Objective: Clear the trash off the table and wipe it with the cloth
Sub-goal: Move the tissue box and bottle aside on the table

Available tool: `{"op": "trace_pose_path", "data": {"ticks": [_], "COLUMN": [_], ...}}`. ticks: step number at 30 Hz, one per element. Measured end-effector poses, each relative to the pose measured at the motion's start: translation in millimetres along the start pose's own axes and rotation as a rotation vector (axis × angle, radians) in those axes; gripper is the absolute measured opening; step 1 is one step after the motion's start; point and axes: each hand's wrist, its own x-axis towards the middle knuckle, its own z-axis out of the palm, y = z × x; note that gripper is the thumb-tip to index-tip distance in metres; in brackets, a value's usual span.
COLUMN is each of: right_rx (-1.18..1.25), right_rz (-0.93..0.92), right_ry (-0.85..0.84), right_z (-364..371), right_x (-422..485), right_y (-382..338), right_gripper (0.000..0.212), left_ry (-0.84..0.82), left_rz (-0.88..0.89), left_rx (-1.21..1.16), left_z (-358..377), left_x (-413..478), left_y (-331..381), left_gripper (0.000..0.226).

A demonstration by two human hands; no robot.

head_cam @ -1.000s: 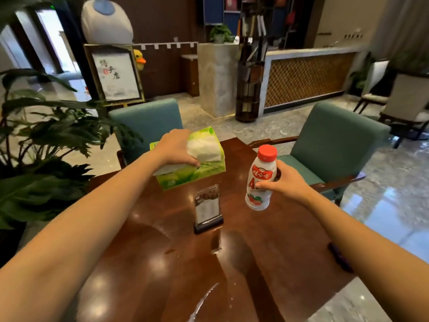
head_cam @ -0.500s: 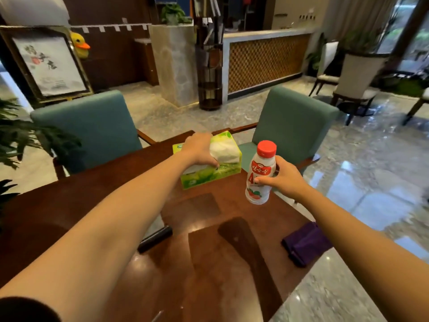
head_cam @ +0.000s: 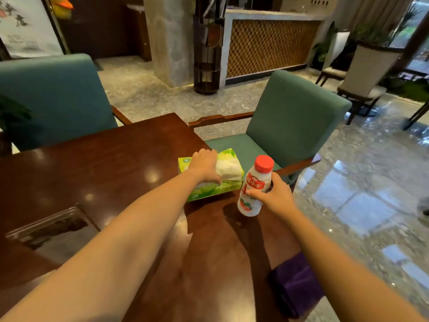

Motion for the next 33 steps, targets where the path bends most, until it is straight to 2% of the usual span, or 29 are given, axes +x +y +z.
{"op": "trace_pose_path", "data": {"ticks": [9,13,15,20,24,26,30,33], "right_rx": [0.058,0.097,0.087,0.012,-0.2,-0.318,-0.475,-0.567], "right_rz": [-0.014,-0.001,-0.002,0.003,0.093,0.097,0.017,-0.041], "right_ry": [0.021,-0.035,-0.076,-0.159,-0.214,-0.215,-0.233,-0.316], "right_z": [23,23,22,4,-23,-40,-70,-72], "right_x": [21,20,20,16,11,11,17,18], "right_y": [31,27,22,6,-16,-35,-95,-146], "right_gripper": [0.058,0.057,0.058,0.069,0.101,0.109,0.108,0.105], "left_ry": [0.011,-0.111,-0.198,-0.342,-0.459,-0.474,-0.454,-0.454], "left_rz": [-0.071,-0.049,-0.051,-0.006,0.018,0.044,0.028,-0.025], "left_rx": [-0.048,-0.011,-0.024,-0.011,0.023,0.049,0.04,0.041], "left_z": [37,34,29,3,-39,-65,-118,-154], "left_x": [25,17,10,-10,-25,-34,-61,-88], "left_y": [-8,-12,-14,-18,-27,-33,-52,-78], "left_gripper": [0.089,0.117,0.121,0.106,0.095,0.092,0.088,0.086]}}
